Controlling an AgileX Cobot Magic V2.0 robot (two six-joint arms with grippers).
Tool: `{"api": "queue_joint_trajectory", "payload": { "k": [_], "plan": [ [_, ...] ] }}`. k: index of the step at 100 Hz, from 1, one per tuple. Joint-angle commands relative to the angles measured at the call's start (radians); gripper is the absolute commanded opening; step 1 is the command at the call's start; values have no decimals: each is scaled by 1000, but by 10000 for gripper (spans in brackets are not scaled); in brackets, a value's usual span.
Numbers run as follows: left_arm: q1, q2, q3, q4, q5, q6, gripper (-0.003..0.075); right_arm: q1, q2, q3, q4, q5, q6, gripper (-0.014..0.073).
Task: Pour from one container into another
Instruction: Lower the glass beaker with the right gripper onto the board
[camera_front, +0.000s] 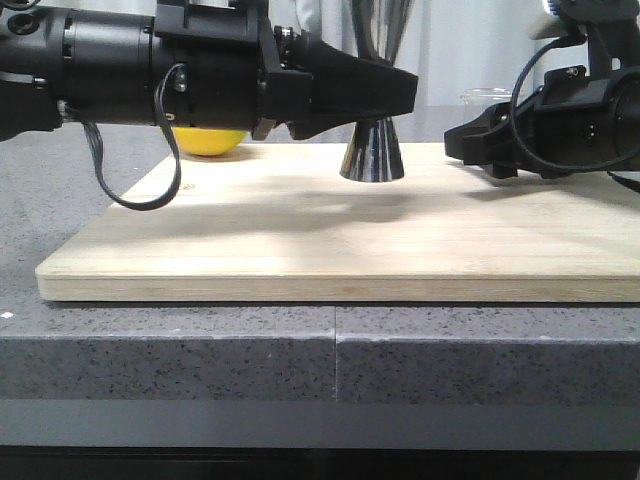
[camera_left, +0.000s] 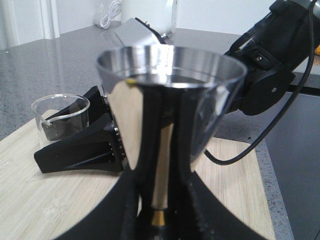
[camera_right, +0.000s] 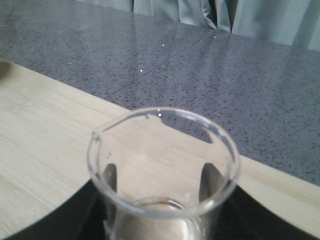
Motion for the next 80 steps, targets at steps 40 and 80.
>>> {"api": "queue_joint_trajectory", "payload": {
  "k": [40,80],
  "plan": [
    [2,-56,-29,-52,-65,-7,-21,-10,-32,-20,63,-102,-6,519],
    [2,-56,-29,-52,-63,-7,-21,-10,-32,-20,69,-177,-6,538]
  ]
}}
